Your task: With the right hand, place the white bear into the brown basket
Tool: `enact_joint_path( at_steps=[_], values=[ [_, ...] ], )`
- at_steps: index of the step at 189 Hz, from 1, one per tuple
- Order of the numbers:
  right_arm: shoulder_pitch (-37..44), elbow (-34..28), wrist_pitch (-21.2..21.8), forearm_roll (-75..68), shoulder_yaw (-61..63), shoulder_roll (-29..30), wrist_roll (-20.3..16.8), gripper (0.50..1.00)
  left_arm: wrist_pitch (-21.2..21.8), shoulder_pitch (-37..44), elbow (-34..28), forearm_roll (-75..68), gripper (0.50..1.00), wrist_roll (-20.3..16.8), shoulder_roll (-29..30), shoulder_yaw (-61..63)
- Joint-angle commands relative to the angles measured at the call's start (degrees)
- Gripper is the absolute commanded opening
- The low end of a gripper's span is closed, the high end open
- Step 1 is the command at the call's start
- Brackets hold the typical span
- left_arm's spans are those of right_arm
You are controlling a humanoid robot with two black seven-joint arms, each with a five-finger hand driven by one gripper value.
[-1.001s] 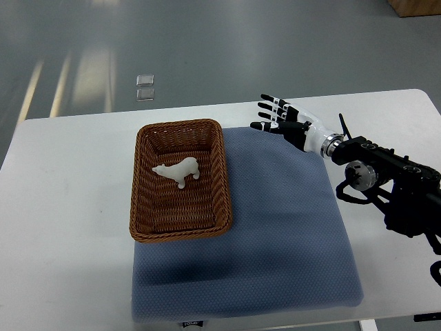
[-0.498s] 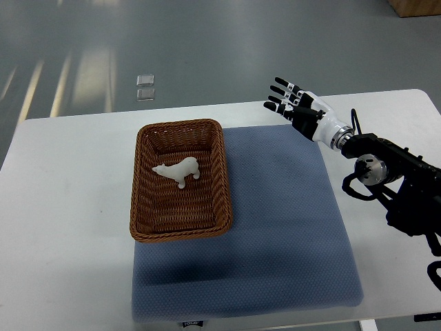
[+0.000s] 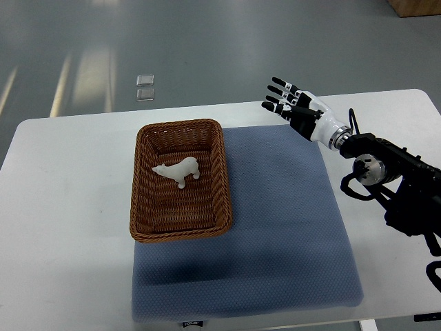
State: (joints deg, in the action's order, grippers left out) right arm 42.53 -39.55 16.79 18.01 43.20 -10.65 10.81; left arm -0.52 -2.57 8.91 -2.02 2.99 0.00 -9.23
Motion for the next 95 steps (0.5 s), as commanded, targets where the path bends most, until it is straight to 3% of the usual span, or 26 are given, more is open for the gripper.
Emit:
enact_joint_path(
  at_steps=[1,95],
  values=[
    [0.01,0.0,0.0,0.0,-0.05,-0.07,0.0,0.946,-0.01,0.02,-0.04,0.0,1.0,0.0,0.0,0.0],
    [0.09,-0.17,0.09,0.0,-0.05,0.37,0.0,0.946,-0.01,0.03,0.05,0.0,1.0,0.0,0.0,0.0]
  ],
)
